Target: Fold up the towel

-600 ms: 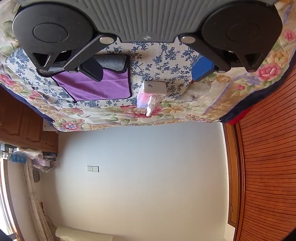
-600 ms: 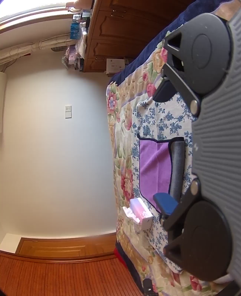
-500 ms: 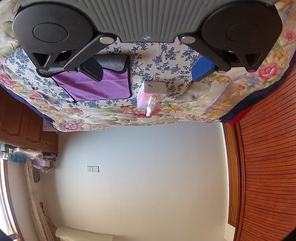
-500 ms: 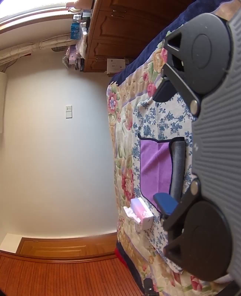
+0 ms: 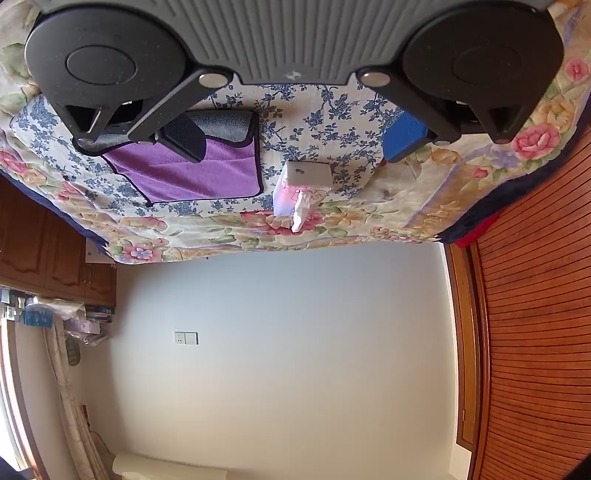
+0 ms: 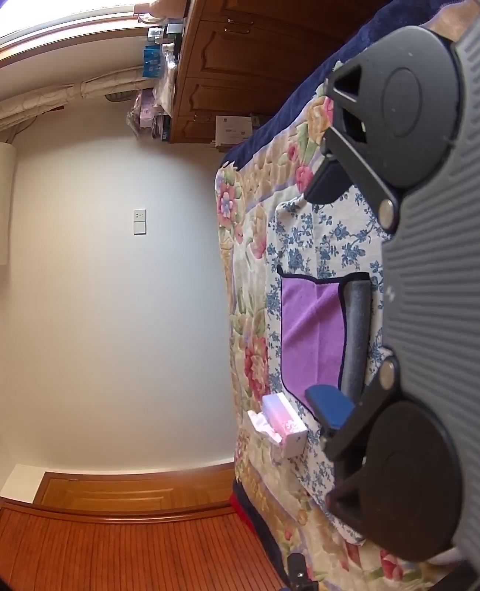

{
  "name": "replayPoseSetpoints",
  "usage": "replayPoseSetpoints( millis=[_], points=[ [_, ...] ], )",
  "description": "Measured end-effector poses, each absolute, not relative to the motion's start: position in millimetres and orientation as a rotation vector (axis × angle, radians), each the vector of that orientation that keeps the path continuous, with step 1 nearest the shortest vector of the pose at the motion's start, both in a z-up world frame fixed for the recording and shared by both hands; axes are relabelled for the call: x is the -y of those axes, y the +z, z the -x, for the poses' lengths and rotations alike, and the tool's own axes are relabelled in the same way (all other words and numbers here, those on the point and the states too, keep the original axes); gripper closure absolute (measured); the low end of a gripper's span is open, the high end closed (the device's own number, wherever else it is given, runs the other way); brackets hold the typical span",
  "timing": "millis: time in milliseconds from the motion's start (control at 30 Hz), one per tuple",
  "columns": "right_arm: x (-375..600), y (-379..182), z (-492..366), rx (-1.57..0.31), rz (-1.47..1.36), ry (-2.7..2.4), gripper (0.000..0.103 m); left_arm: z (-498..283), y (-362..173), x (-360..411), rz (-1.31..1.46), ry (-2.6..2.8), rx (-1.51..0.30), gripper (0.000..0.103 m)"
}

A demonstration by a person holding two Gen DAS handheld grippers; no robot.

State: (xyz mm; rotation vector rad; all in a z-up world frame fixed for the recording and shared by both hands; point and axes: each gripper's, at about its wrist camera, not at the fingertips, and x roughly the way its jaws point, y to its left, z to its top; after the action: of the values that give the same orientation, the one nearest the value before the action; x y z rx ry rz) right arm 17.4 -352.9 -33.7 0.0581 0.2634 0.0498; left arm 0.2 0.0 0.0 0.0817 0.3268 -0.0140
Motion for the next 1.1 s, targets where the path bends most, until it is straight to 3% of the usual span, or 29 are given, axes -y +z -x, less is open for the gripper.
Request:
replayPoseSetpoints(
  millis=[1100],
  points=[
    [352.1, -34.9, -16.4, -0.257, -0.056, 0.05, 0.0, -0.2, -0.1, 0.2, -0.088, -0.012, -0.327, 0.0]
  ],
)
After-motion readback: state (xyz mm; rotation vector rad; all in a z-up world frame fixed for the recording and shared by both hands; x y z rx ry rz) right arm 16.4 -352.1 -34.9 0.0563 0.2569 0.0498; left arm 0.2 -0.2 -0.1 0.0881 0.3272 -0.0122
